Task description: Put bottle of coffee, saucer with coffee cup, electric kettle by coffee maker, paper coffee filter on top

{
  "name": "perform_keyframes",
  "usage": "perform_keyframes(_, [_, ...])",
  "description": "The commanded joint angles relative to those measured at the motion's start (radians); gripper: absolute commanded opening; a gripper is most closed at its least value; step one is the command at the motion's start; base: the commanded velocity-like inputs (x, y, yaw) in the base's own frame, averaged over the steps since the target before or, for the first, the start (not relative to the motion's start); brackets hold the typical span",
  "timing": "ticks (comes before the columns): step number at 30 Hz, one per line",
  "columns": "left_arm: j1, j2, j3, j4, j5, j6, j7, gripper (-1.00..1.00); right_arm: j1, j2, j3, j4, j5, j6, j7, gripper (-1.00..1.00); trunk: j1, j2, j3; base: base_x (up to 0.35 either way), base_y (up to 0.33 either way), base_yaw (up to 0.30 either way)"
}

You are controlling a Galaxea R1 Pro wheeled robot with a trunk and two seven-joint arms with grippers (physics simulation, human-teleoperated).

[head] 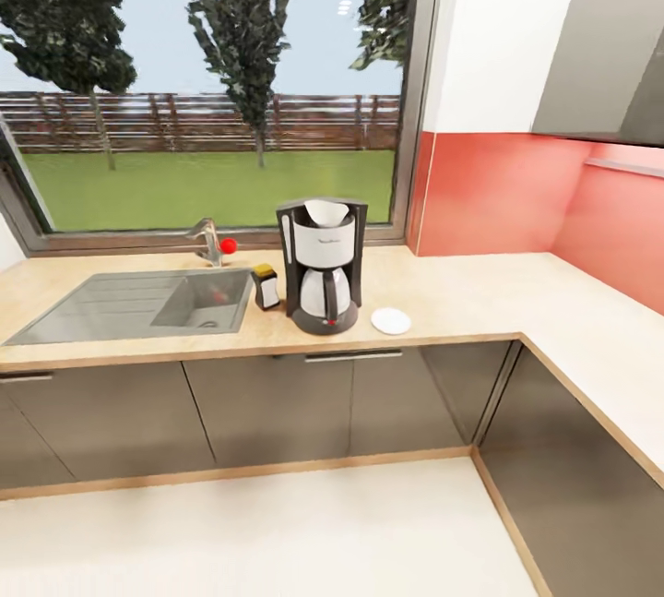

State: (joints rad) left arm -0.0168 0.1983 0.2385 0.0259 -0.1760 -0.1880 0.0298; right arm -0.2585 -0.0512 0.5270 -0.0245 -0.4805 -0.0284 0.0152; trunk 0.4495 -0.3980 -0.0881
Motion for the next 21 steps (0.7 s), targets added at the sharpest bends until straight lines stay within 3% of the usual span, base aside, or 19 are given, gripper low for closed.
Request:
perform_keyframes(1, [-0.002,-0.001,0.008,0.002,-0.011,-0.005,0.003,1.0,0.004,-0.003,0.008,0.0,-0.01,-0.004,0.031,1.0,0.001,-0.002,-0.003,0.0,0.0,0.262])
perform_keyframes(4, [-0.002,-0.002,0.009,0.002,-0.011,-0.005,0.004,1.0,0.009,-0.012,0.008,0.0,-0.01,-0.005,0.084,1.0,0.001,-0.002,-0.005,0.0,0.0,0.262])
perform_keyframes(11, [-0.002,-0.002,0.011,0.001,-0.007,-0.005,0.005,1.0,0.011,-0.022,0.008,-0.001,-0.011,-0.005,0.108,1.0,0.001,-0.002,-0.01,0.014,0.0,0.262])
perform_keyframes(21, [-0.003,-0.002,0.015,-0.001,0.0,-0.008,0.005,1.0,0.011,-0.022,0.008,-0.002,-0.012,-0.004,0.109,1.0,0.001,-0.002,-0.017,0.26,0.182,0.262])
